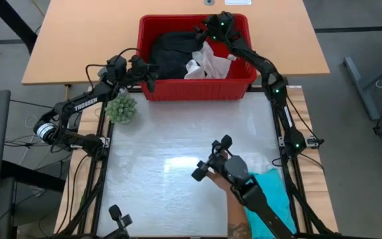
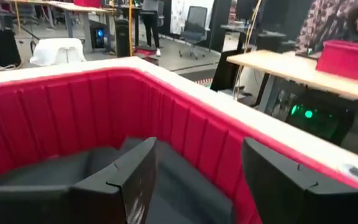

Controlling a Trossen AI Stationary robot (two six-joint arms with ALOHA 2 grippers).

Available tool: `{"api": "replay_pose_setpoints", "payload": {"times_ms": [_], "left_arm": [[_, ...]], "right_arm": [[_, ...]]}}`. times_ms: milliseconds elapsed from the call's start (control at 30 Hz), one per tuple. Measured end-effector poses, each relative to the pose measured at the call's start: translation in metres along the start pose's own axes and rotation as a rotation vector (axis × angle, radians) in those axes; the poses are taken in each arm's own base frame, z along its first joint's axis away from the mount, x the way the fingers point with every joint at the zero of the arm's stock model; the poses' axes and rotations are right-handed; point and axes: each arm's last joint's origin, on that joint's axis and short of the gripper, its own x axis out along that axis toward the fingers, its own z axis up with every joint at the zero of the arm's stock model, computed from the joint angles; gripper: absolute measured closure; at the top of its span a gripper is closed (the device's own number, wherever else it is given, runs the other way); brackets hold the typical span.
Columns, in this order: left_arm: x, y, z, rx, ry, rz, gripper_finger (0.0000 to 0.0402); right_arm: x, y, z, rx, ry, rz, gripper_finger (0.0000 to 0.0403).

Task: Fold Laundry from Bin
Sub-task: Fold the black shorts

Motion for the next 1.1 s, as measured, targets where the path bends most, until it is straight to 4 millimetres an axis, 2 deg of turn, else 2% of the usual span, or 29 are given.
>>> {"api": "replay_pose_setpoints", "payload": {"times_ms": [200,300,533,733,867,967,1033,1100], "left_arm": [[0.0,0.0,-0.001,-0.007,0.013,-0.002,0.0242],[0.0,0.0,-0.003,-0.014,0.029,-0.004,0.0242],[0.0,-0.001,-0.004,-0.016,0.04,-0.012,0.0242],[0.0,-0.002,-0.005,-0.021,0.042,-0.036,0.0242],[0.0,-0.002,-0.005,-0.022,0.043,-0.038,0.0242],[0.0,-0.002,-0.005,-0.025,0.045,-0.039,0.0242],[0.0,-0.002,-0.005,-0.028,0.051,-0.039,0.0242],[0.0,-0.002,-0.006,-0.024,0.054,-0.039,0.0242]], "right_arm": [[0.018,0.001,-0.047,0.019,0.091,-0.012,0.0148],[0.024,0.002,-0.063,0.026,0.118,-0.009,0.0148],[0.025,0.002,-0.082,0.036,0.225,-0.011,0.0148],[0.024,0.002,-0.11,0.06,0.379,-0.008,0.0148],[0.028,0.004,-0.124,0.01,0.404,-0.009,0.0155],[0.031,0.012,-0.131,-0.046,0.428,-0.038,0.0205],[0.033,0.02,-0.132,-0.081,0.437,-0.019,0.0268],[0.034,0.026,-0.13,-0.093,0.43,-0.007,0.0348]]}}
